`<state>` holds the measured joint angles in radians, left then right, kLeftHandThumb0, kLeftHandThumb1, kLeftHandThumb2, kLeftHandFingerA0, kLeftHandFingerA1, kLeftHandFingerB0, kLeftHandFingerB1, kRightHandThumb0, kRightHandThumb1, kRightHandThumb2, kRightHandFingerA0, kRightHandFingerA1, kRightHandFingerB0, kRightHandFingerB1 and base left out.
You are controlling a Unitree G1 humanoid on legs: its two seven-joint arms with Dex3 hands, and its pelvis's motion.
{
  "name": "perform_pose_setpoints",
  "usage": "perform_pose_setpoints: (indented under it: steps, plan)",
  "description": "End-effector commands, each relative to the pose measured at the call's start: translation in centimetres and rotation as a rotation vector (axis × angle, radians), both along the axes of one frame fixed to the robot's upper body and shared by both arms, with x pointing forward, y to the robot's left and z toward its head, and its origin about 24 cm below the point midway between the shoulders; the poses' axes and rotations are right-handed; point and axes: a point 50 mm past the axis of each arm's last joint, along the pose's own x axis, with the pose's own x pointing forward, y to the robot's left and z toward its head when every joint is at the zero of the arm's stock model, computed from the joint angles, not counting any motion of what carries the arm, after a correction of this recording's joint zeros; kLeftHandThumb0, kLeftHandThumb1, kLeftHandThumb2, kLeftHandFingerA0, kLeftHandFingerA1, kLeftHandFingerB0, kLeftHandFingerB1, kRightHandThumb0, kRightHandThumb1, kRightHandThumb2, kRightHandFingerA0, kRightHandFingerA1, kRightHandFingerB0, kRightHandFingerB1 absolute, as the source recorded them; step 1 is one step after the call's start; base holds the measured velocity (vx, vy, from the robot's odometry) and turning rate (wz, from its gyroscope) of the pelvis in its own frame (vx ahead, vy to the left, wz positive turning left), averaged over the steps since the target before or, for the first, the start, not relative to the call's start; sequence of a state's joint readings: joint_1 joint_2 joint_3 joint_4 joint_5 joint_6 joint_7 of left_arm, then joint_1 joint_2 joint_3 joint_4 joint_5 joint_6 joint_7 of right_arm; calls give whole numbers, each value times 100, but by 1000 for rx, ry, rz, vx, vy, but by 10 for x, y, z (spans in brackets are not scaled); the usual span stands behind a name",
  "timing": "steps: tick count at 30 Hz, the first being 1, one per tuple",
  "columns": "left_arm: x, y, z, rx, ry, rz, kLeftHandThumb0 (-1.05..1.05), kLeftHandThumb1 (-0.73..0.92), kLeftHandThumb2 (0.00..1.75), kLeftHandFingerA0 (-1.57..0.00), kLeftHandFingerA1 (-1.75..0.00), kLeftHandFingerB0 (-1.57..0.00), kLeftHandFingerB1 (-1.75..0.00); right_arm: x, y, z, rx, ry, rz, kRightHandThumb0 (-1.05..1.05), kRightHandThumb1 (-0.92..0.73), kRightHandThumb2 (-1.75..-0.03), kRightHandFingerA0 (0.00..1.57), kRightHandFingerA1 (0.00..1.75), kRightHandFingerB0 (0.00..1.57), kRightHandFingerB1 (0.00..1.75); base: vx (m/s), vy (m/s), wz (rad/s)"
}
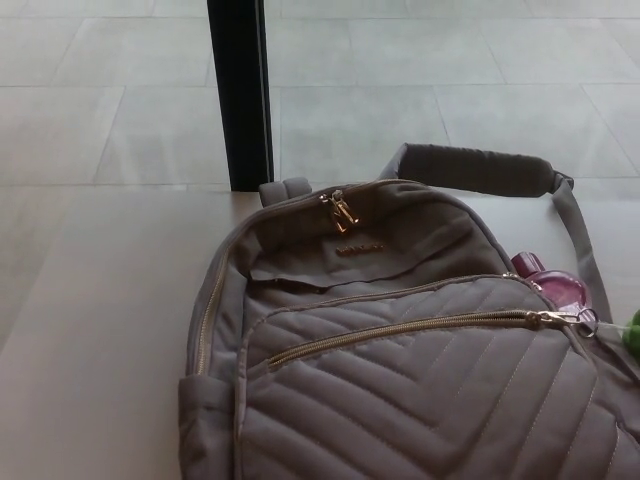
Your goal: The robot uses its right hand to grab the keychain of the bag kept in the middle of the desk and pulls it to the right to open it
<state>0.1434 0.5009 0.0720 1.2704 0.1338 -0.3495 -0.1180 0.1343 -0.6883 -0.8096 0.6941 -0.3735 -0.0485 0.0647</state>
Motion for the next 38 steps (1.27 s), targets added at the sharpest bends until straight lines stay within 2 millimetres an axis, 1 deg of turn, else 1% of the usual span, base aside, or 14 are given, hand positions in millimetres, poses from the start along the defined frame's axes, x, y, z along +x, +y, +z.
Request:
perform_pose_setpoints:
  steps: [1, 3, 4, 5, 9, 10, 11, 20, 21, 22, 25, 31, 36, 38]
  plan:
    - [-5, 17, 10, -28, -57, 179, -89, 92, 77, -73, -57, -53, -47, -58, 16, -97, 743, -465, -512, -59, -65, -57, 13, 96, 0, 37, 0, 0, 0]
    - [-5, 19, 12, -56, -84, 206, -91, 92, 77, -70, -55, -47, -44, -58, 19, -100, 763, -432, -450, -61, -62, -71, 12, 81, 0, 23, 0, 0, 0]
    - [-6, 20, 12, -51, -83, 227, -88, 78, 118, -64, -62, -42, -54, -62, 20, -103, 762, -398, -461, -64, -48, -86, 20, 72, 0, 36, 0, 0, 0]
    - [-6, 20, 12, -58, -92, 245, -89, 92, 76, -70, -55, -42, -41, -62, 20, -103, 761, -395, -459, -70, -59, -75, 56, 130, 1, 41, 0, 0, 0]
    - [-7, 20, 11, -88, -130, 304, -90, 92, 77, -68, -55, -44, -42, -66, 21, -104, 778, -370, -426, -57, -66, -59, 37, 93, 2, 50, 0, 0, 0]
    - [-9, 20, 11, -79, -123, 286, -84, 76, 116, -64, -65, -42, -55, -66, 22, -105, 737, -294, -406, -64, -55, -88, 57, 78, 10, 54, 0, 0, 0]
    - [-10, 20, 11, -69, -108, 267, -86, 92, 77, -69, -56, -46, -43, -65, 22, -105, 722, -262, -392, -64, -58, -90, 55, 76, 10, 53, 0, 0, 0]
    - [-20, 15, 6, -75, -57, 246, -85, 92, 78, -69, -56, -43, -42, -75, 19, -103, 688, -196, -335, -66, -59, -91, 67, 79, 8, 53, 0, 0, 0]
    - [-25, 15, 6, -73, -43, 258, -81, 76, 116, -64, -64, -42, -54, -78, 20, -102, 677, -156, -305, -66, -58, -91, 69, 78, 14, 53, 0, 0, 0]
    - [-26, 15, 6, -73, -40, 260, -89, 92, 78, -69, -55, -41, -39, -78, 20, -102, 672, -151, -305, -65, -57, -91, 74, 78, 18, 54, 0, 0, 0]
    - [-33, 15, 6, -72, -18, 260, -83, 78, 116, -61, -64, -35, -51, -79, 22, -104, 643, -87, -276, -62, -72, -60, 84, 74, 24, 48, 0, 0, 0]
    - [-27, 16, 8, -91, -33, 230, -85, 80, 116, -58, -65, -26, -48, -68, 25, -107, 630, -38, -229, -67, -53, -90, 76, 79, 18, 55, 0, 0, 0]
    - [-24, 18, 8, -55, -29, 253, -84, 92, 71, -60, -52, -23, -30, -64, 25, -106, 644, -2, -176, -62, -67, -60, 77, 74, 43, 48, 0, 0, 0]
    - [-23, 18, 8, -73, -37, 262, -82, 74, 110, -47, -61, -11, -43, -63, 27, -106, 641, 18, -146, -61, -68, -60, 74, 72, 42, 47, 0, 0, 0]
